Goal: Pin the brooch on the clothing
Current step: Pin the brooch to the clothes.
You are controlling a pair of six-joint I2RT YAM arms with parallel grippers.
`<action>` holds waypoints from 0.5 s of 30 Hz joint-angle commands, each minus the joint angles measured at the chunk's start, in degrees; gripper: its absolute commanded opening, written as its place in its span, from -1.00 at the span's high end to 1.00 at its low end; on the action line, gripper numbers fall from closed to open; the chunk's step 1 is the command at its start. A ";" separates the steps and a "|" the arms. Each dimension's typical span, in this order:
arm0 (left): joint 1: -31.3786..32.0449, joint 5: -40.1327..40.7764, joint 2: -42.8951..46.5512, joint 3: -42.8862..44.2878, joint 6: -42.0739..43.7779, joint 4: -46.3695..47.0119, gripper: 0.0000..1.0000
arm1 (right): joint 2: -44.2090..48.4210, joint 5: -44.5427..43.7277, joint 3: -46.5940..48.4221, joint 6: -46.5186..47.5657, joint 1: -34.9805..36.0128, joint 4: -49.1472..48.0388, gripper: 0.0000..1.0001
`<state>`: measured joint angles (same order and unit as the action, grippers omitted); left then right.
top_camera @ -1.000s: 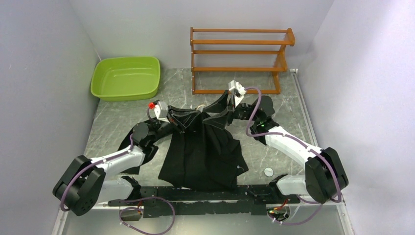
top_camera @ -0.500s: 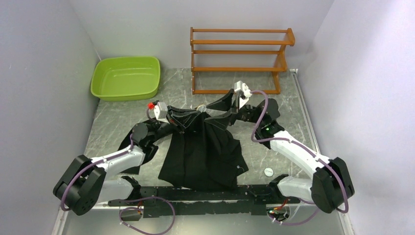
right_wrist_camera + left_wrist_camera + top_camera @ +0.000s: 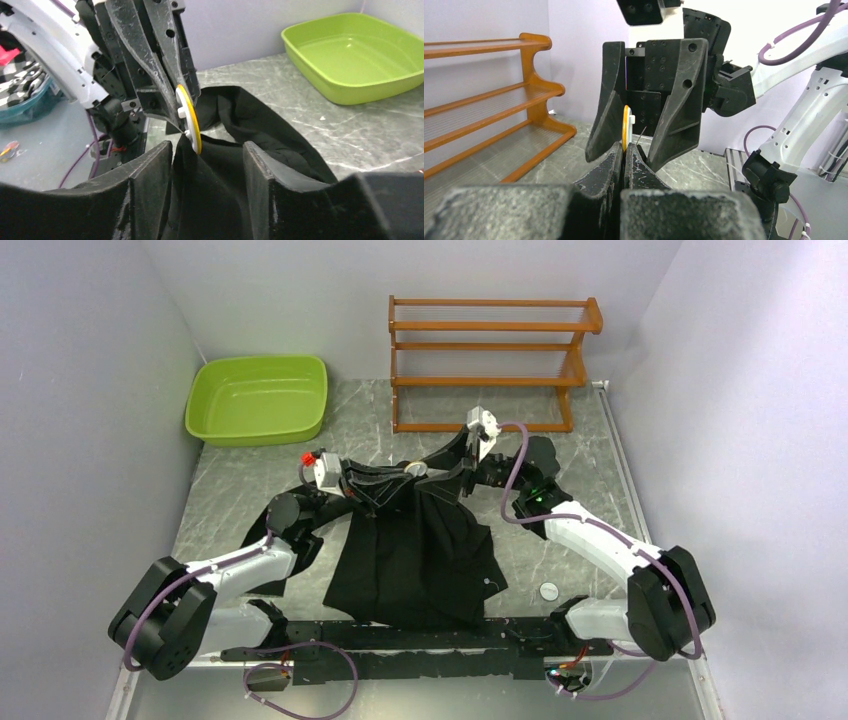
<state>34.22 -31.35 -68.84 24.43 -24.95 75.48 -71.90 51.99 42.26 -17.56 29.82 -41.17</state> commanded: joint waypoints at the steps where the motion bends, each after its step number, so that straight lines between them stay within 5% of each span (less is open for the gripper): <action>1: 0.22 -1.02 0.41 1.44 -0.68 4.25 0.95 | -0.54 5.11 2.74 -1.20 0.05 -3.61 -0.06; 11: 0.20 -1.08 0.11 1.17 -0.69 4.07 0.95 | -0.53 5.82 3.59 -3.49 -0.03 -5.94 -0.19; 15: 0.20 -1.06 0.30 1.10 -0.49 3.66 0.95 | -0.67 6.69 4.58 -3.66 -0.03 -5.43 0.11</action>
<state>34.22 -31.86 -68.84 24.43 -24.97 75.81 -72.82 56.73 43.75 -20.62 29.85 -43.72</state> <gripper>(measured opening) 0.042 0.502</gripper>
